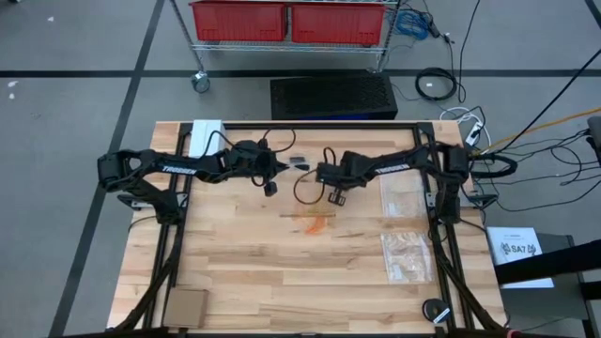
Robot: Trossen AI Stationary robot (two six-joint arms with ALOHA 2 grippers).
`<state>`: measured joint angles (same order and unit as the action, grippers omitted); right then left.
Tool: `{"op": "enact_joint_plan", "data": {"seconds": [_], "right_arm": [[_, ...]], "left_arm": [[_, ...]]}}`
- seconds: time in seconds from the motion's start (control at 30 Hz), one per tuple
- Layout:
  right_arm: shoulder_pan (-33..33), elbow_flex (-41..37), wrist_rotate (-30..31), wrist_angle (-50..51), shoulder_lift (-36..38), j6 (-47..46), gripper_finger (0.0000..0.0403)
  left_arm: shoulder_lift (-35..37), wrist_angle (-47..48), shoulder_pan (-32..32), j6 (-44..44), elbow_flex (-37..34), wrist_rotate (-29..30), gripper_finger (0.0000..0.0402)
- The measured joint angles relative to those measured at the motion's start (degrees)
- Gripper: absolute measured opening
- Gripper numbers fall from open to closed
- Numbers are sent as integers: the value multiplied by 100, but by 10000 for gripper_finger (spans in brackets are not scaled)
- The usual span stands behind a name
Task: Sort rubber bands
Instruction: Put the black rubber band into the top left transparent zip bag
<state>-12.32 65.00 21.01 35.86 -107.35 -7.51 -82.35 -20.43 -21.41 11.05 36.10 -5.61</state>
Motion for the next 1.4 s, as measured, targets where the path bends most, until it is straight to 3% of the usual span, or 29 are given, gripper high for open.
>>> {"op": "enact_joint_plan", "data": {"seconds": [0.13,0.37,0.53,0.83,0.93,1.03,1.23,1.4], "right_arm": [[-74,199,-56,39,193,-64,43],[-24,283,-845,410,678,-72,126],[106,-13,-1005,485,772,-172,179],[-8,-1291,-1221,-1174,799,-629,212],[-8,-1547,-1230,-1502,811,-679,205],[1,-1621,-1249,-1506,809,-827,173],[206,-1451,-1187,-1458,814,-793,25],[454,-1082,-1105,-1453,983,-631,11]], "left_arm": [[0,20,-4,-3,0,1,0],[0,46,0,-9,0,1,0],[0,48,0,-12,0,1,0],[0,52,0,-12,2,1,0],[0,50,0,-12,2,0,0],[0,46,0,-12,4,1,0],[0,39,0,-12,5,1,0],[0,28,8,-14,7,-36,0]]}}
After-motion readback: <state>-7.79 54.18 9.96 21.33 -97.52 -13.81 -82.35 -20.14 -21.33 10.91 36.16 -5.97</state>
